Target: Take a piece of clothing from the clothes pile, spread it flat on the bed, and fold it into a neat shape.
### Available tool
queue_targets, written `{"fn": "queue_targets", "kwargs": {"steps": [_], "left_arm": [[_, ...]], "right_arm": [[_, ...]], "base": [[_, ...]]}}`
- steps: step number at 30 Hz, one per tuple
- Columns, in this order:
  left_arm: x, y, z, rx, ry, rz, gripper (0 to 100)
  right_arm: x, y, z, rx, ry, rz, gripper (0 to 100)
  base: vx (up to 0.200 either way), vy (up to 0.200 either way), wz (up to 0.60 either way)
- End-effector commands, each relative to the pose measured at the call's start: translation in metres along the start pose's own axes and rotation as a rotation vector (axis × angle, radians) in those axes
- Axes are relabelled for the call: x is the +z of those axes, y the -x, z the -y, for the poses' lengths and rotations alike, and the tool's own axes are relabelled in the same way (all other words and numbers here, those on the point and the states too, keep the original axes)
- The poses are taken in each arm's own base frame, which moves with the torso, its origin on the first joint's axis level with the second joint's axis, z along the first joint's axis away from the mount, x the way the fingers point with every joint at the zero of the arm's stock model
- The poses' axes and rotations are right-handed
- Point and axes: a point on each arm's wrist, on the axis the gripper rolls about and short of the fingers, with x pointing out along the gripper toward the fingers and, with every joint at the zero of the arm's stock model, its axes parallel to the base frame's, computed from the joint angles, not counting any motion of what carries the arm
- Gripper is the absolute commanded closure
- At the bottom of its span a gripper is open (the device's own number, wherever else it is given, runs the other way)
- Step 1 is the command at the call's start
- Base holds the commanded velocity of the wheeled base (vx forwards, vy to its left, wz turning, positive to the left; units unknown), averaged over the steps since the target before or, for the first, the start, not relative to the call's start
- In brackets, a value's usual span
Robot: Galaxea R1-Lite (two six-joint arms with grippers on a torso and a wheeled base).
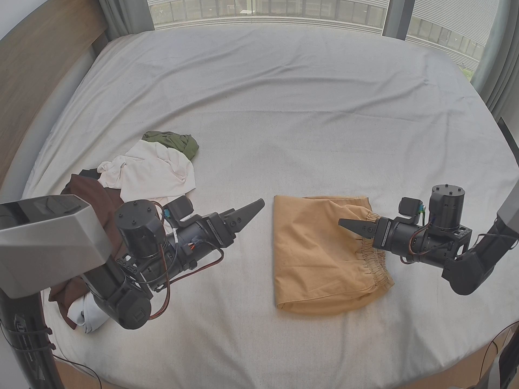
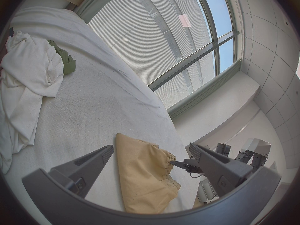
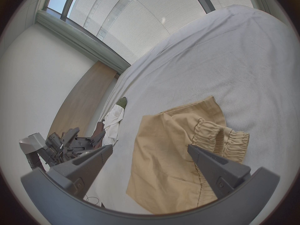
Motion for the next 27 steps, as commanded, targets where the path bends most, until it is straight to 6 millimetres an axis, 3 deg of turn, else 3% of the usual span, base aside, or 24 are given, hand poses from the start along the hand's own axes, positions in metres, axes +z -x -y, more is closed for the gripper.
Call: {"fn": "queue_targets", "kwargs": {"steps": [1,15,22,27], "left_arm": [[-0.006,0.003,-0.002,0.013,0.004,-0.021,0],[-0.01,0.003,-0.006,0.026,0.009,-0.035,0],[-0.011,0.003,-0.006,0.026,0.008,-0.036,0],[-0.012,0.003,-0.005,0.026,0.007,-0.039,0]], "right_arm": [[-0.012,-0.015,0.025,-0.063,-0.034,-0.028,0],[-0.008,-0.016,0.037,-0.092,-0.047,-0.015,0],[0.004,0.02,0.016,-0.119,-0.042,-0.048,0],[0.005,0.039,0.029,-0.209,-0.002,-0.122,0]], "base": [[0.0,0.0,0.0],[0.0,0.0,0.0],[0.0,0.0,0.0],[0.0,0.0,0.0]]}}
